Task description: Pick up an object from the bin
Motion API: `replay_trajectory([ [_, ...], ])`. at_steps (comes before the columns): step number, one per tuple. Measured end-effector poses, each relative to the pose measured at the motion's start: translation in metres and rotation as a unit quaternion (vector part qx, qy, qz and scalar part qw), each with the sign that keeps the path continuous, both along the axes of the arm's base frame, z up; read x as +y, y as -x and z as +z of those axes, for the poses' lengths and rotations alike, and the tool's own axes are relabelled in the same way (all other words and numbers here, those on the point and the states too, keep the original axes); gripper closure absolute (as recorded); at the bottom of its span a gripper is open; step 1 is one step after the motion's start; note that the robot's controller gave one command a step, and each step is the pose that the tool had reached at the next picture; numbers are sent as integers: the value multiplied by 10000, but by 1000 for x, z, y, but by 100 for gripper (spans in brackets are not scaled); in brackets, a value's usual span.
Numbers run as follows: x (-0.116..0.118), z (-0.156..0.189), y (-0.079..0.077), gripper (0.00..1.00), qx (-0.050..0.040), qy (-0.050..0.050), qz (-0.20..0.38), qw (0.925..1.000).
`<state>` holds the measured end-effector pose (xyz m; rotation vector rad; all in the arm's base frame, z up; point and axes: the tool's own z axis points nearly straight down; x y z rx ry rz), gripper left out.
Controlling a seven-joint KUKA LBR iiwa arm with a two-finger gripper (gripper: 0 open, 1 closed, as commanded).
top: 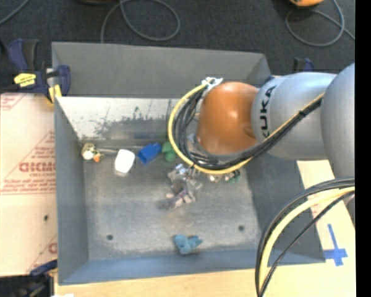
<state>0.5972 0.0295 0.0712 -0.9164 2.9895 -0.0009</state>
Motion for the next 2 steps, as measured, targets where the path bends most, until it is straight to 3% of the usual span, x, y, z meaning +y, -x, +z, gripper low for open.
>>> replay_trajectory([
  [1,0,0,0,100,1,-1,-5,10000],
  [2,-13,152,-1,100,-47,-5,-132,9999],
])
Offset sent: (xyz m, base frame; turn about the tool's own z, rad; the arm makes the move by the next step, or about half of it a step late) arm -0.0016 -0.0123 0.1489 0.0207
